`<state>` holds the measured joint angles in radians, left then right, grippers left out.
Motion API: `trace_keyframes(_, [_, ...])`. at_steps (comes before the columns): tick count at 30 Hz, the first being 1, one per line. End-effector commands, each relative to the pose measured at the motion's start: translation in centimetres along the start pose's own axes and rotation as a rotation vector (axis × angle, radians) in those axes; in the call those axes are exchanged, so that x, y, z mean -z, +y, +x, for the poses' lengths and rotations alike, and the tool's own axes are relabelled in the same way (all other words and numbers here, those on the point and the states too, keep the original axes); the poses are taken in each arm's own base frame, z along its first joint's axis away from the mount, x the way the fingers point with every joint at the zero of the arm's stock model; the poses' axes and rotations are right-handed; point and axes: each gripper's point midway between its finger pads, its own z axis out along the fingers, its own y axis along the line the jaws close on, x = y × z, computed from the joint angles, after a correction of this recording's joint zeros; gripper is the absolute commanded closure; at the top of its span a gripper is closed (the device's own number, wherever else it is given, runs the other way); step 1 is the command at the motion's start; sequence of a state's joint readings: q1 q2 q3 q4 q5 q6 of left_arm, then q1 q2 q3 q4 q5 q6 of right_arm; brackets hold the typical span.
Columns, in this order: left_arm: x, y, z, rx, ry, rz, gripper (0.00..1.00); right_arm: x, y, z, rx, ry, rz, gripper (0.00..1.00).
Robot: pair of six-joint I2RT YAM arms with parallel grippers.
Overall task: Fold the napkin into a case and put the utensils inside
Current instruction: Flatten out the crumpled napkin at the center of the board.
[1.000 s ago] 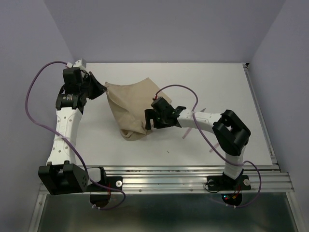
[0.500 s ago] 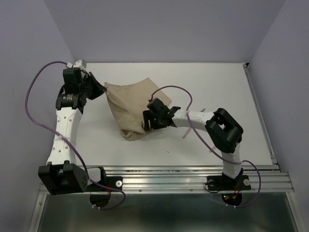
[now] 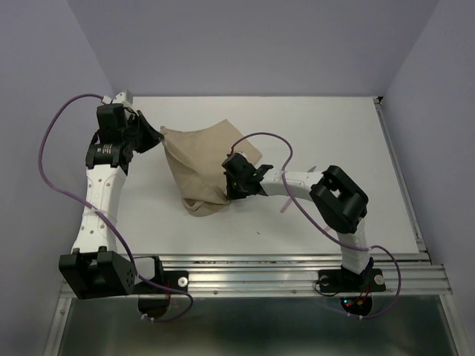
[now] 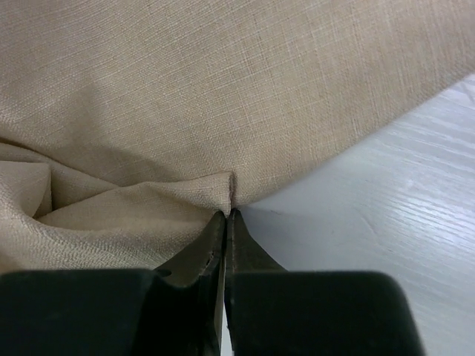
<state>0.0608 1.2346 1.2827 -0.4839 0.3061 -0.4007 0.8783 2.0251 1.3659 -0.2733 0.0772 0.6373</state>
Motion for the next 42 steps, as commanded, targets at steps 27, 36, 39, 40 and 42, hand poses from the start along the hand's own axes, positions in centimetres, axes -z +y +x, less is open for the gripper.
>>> trace_keyframes(27, [0.2, -1.2, 3.1, 0.019, 0.035, 0.151, 1.00, 11.2, -5.7, -2.3, -0.152, -0.260, 0.194, 0.91])
trace_keyframes(36, [-0.3, -0.4, 4.6, 0.026, 0.059, 0.144, 1.00, 8.5, -4.2, -0.1, -0.208, -0.175, 0.102, 0.61])
trace_keyframes(39, [-0.6, -0.3, 4.9, 0.025, 0.068, 0.144, 1.00, 8.0, -4.5, 0.5, -0.208, -0.161, 0.111, 0.59])
trace_keyframes(40, [-0.6, -0.2, 5.0, 0.026, 0.070, 0.143, 1.00, 7.9, -4.5, 0.6, -0.206, -0.158, 0.107, 0.59])
trace_keyframes(42, [-0.7, -0.2, 4.9, 0.024, 0.068, 0.144, 1.00, 7.8, -4.1, 0.7, -0.205, -0.155, 0.080, 0.60])
